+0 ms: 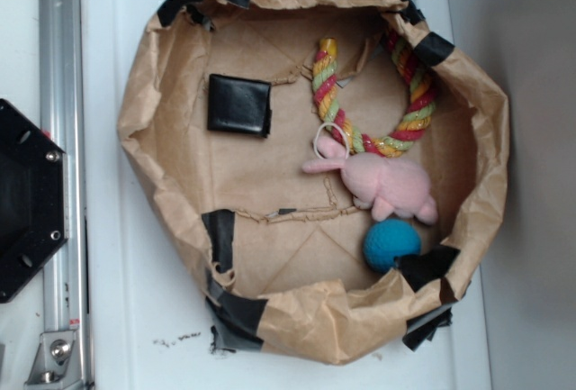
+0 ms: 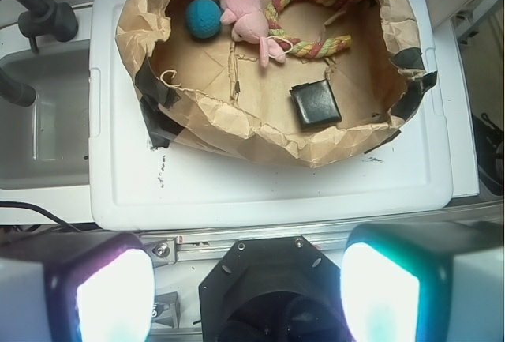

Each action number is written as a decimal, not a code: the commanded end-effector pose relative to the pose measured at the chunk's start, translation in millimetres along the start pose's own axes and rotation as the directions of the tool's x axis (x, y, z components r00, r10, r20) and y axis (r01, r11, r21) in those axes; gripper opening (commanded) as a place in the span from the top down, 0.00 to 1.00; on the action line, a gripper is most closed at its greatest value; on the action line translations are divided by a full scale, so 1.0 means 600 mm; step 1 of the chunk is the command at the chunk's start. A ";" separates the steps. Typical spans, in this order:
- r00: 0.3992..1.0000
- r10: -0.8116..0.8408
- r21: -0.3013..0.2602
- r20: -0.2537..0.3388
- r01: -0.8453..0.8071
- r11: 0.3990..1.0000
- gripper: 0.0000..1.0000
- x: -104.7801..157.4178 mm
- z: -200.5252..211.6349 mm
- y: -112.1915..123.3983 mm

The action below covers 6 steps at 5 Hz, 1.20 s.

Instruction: Grab the black box.

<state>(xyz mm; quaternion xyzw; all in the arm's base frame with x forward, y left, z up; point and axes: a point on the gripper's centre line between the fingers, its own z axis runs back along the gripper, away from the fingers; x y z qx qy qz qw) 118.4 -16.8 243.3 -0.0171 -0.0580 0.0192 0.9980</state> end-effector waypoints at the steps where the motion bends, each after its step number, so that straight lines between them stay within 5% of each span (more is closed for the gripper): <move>1: 1.000 0.000 0.000 0.000 0.000 1.000 0.00 0.000 0.000 0.000; 2: 0.992 -0.125 0.131 0.025 0.121 0.984 0.00 0.081 -0.045 0.061; 3: 0.959 -0.284 0.123 0.003 0.282 0.952 0.00 0.163 -0.138 0.085; 4: 0.934 -0.350 0.091 -0.065 0.355 0.930 0.00 0.189 -0.231 0.090; 6: 0.933 -0.312 -0.059 -0.182 0.306 0.950 0.00 0.101 -0.344 0.115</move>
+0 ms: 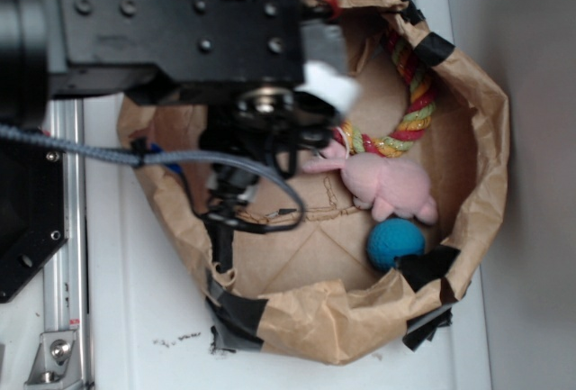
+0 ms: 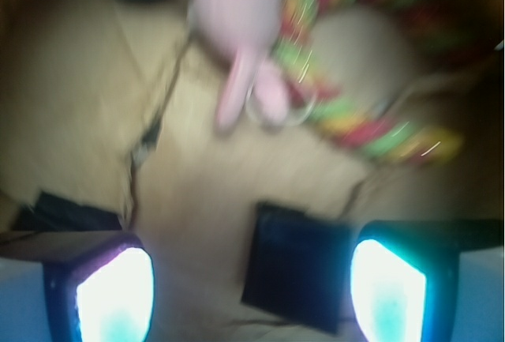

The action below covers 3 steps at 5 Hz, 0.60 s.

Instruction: Grab the black box.

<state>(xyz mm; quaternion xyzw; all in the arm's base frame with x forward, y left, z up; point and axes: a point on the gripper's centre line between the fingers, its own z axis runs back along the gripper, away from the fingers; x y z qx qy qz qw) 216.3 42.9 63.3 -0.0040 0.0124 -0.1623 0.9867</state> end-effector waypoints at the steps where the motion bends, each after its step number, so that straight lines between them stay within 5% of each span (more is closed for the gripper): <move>1: 0.989 0.144 -0.068 -0.028 -0.146 0.987 0.00 -0.057 -0.079 0.016; 3: 0.990 0.138 -0.072 -0.014 -0.138 0.988 0.00 0.004 -0.113 0.051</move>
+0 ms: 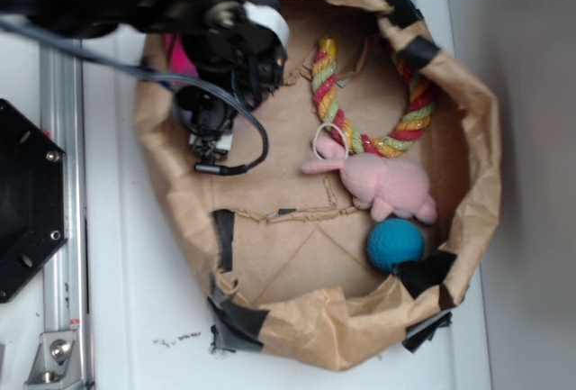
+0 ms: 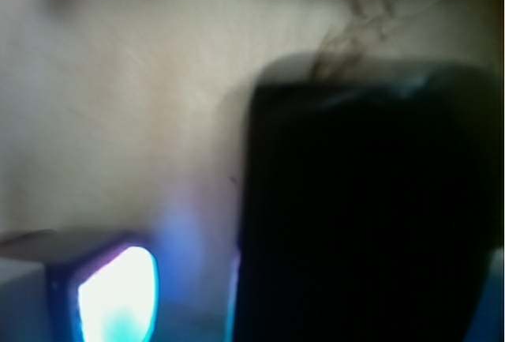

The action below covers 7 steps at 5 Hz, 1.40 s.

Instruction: Grab the black box.

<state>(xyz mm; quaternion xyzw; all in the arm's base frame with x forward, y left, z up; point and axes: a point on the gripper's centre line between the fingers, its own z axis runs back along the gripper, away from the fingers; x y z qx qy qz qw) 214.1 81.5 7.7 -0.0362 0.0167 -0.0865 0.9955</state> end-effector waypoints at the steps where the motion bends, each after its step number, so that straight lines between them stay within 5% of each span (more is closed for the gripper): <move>1: 1.000 -0.008 0.029 -0.012 0.009 1.000 1.00 0.021 -0.015 -0.017; 2: 0.999 0.007 0.055 0.043 -0.009 0.998 1.00 0.013 0.014 -0.022; 4: 0.998 -0.032 0.179 0.045 0.024 0.984 1.00 0.024 0.091 -0.044; 5: 0.987 -0.035 0.236 0.156 -0.003 0.972 1.00 0.052 0.175 -0.058; 6: 0.967 -0.014 0.232 0.254 -0.047 0.971 1.00 0.094 0.261 -0.079; 7: 0.971 0.020 0.164 0.239 -0.060 0.985 1.00 0.124 0.303 -0.106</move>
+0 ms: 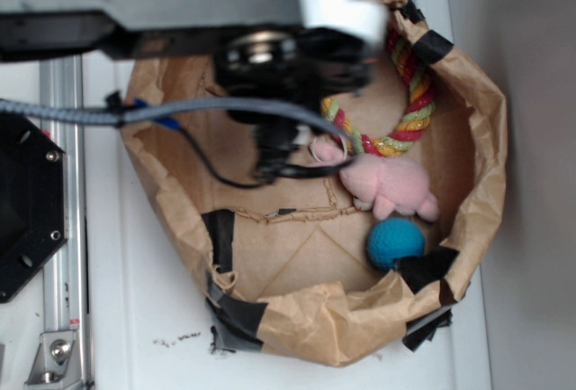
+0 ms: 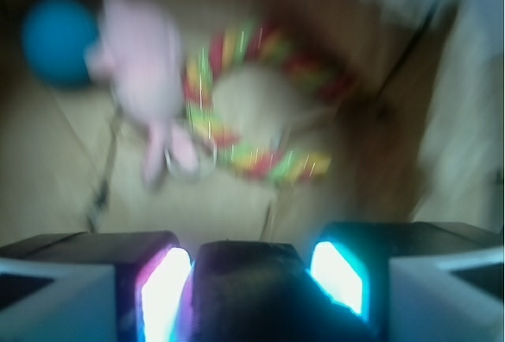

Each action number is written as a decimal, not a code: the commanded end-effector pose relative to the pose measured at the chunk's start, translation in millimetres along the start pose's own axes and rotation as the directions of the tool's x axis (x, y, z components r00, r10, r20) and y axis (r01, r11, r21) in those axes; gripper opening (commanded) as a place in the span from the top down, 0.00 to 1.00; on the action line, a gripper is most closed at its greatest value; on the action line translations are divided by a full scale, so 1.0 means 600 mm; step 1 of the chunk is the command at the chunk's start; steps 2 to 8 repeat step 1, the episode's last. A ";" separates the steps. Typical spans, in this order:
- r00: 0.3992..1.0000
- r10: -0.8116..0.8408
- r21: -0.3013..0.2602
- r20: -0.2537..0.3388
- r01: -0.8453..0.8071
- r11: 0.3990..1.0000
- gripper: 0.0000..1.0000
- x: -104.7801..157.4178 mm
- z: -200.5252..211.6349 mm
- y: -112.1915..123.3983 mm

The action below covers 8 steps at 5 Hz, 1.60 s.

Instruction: Grab the black box.

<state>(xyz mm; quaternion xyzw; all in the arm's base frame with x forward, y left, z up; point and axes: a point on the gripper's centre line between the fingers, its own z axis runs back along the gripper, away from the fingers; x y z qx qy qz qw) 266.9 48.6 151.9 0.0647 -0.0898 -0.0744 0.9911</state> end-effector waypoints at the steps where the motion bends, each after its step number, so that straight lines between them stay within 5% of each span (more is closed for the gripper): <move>1: 0.999 0.038 -0.086 0.002 -0.038 0.996 1.00 0.040 0.042 -0.057; 8: 0.999 0.038 -0.086 0.002 -0.038 0.996 1.00 0.040 0.042 -0.057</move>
